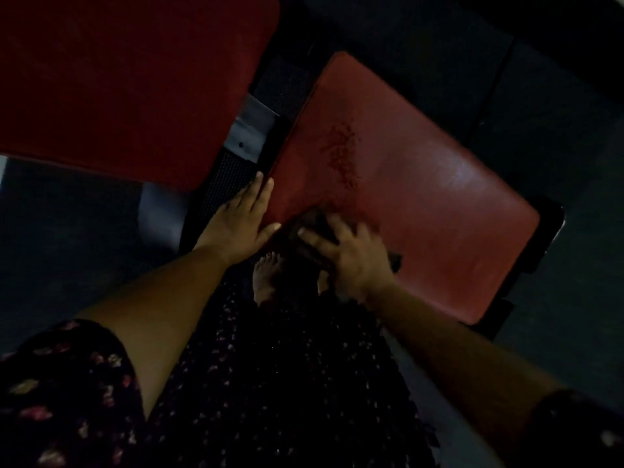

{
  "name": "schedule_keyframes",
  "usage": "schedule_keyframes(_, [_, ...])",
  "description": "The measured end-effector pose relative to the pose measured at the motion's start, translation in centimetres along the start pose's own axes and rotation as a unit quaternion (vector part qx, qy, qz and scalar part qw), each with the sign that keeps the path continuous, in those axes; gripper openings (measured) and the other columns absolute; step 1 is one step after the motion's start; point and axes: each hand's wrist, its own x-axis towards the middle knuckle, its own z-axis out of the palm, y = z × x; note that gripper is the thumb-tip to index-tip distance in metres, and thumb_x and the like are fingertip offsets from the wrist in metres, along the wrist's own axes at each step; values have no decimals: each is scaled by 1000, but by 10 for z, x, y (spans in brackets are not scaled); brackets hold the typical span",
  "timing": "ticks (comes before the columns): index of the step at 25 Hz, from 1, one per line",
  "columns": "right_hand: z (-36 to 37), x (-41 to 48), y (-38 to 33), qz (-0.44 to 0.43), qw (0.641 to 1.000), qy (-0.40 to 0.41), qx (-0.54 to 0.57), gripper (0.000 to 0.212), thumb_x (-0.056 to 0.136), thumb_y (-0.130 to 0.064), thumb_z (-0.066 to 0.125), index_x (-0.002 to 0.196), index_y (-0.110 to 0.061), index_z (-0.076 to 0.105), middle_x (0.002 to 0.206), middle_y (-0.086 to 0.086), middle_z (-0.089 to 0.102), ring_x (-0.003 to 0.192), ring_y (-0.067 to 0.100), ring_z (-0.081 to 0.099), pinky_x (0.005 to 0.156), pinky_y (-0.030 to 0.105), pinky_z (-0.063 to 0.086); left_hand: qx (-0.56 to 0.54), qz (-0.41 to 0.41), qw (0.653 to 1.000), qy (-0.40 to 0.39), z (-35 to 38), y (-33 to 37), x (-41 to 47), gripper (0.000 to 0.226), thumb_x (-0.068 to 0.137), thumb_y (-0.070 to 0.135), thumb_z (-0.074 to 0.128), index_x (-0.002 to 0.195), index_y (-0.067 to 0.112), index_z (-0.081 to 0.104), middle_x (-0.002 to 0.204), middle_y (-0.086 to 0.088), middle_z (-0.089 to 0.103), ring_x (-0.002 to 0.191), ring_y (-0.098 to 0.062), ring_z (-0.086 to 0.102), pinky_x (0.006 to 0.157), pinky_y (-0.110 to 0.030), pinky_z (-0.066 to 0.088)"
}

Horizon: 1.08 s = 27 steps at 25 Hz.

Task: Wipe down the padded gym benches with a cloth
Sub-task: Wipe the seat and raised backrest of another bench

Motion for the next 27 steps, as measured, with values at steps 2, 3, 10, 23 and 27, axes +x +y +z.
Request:
schedule_keyframes(2, [-34,34,59,76,997,14,-5,72,88,-31,58,147,-52,23,150,10,34,107,43,48,79,46,49,16,11,1000,4,1,5,-6,96,90,67,31,154,12,-16,160,-8,-24,151,-27,4,119,-38,12])
schedule_keyframes(3, [-52,52,90,122,992,37,-10,70,89,-25,53,147,-51,23,150,9,33,109,43,48,82,47,50,15,13,1000,2,3,7,-7,102,87,70,32,153,11,-18,158,-7,-28,151,-26,0,119,-35,7])
schedule_keyframes(10, [-109,121,149,321,947,10,14,66,94,-23,47,149,-48,21,152,6,27,123,44,40,97,56,40,-107,-68,992,-13,12,23,-12,129,76,63,67,151,7,-21,160,-10,-27,151,-26,-7,119,-41,16])
schedule_keyframes(23, [-22,29,-32,-167,976,-27,-134,70,80,-38,66,143,-50,37,148,-2,41,101,36,54,71,43,49,113,-29,993,5,6,-15,-30,104,91,52,58,154,12,-14,163,-10,16,139,-29,34,111,-42,30])
schedule_keyframes(27, [-75,105,33,-62,983,-34,-171,76,95,-27,52,147,-56,5,159,-1,14,118,40,40,89,46,44,210,-11,977,34,19,-24,-33,104,90,74,26,142,12,-39,158,-8,-31,151,-25,-14,118,-45,-14])
